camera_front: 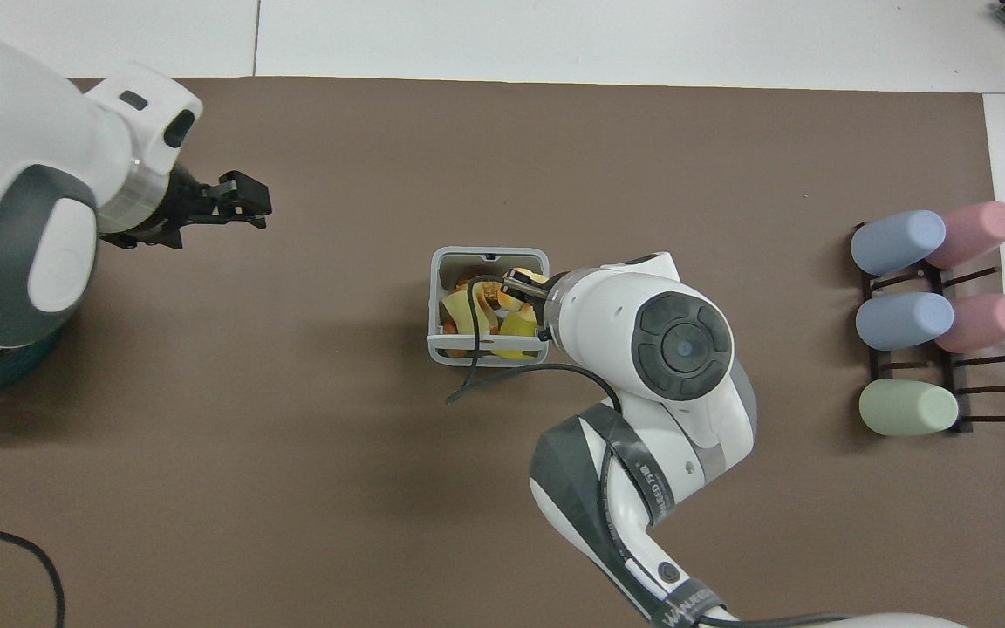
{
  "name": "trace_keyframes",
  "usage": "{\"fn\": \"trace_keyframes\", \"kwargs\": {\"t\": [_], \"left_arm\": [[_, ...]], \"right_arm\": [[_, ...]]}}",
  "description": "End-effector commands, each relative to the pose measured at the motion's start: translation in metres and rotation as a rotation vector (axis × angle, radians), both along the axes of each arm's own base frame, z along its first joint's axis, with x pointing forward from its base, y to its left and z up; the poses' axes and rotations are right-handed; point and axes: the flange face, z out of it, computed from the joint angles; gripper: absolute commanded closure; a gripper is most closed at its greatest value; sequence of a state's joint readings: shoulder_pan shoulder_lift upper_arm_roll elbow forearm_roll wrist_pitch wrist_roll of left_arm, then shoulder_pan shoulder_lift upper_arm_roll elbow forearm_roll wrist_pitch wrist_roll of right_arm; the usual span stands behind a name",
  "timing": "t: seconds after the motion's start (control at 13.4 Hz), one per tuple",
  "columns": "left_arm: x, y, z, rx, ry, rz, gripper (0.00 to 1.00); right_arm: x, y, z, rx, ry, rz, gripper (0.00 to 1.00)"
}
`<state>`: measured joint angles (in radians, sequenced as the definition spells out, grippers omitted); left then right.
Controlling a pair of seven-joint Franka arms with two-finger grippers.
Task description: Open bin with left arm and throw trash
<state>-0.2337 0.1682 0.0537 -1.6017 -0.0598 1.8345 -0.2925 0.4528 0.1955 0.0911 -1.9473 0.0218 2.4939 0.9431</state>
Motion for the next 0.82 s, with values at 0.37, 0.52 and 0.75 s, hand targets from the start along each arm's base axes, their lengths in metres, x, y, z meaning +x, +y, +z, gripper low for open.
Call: {"fn": "trace_keyframes", "kwargs": {"t": [0.37, 0.52, 0.75], "left_arm": [[-0.041, 0.071, 0.065, 0.078, 0.010, -0.161, 0.00], [-0.044, 0.066, 0.066, 0.089, 0.014, -0.171, 0.00], [-0.042, 0.063, 0.066, 0.089, -0.001, -0.179, 0.00]], "right_arm": [[0.003, 0.008, 0.002, 0.024, 0.004, -0.021, 0.00], [0.002, 0.008, 0.005, 0.025, 0.005, -0.025, 0.00], [0.001, 0.007, 0.017, 0.017, -0.016, -0.007, 0.00]]}}
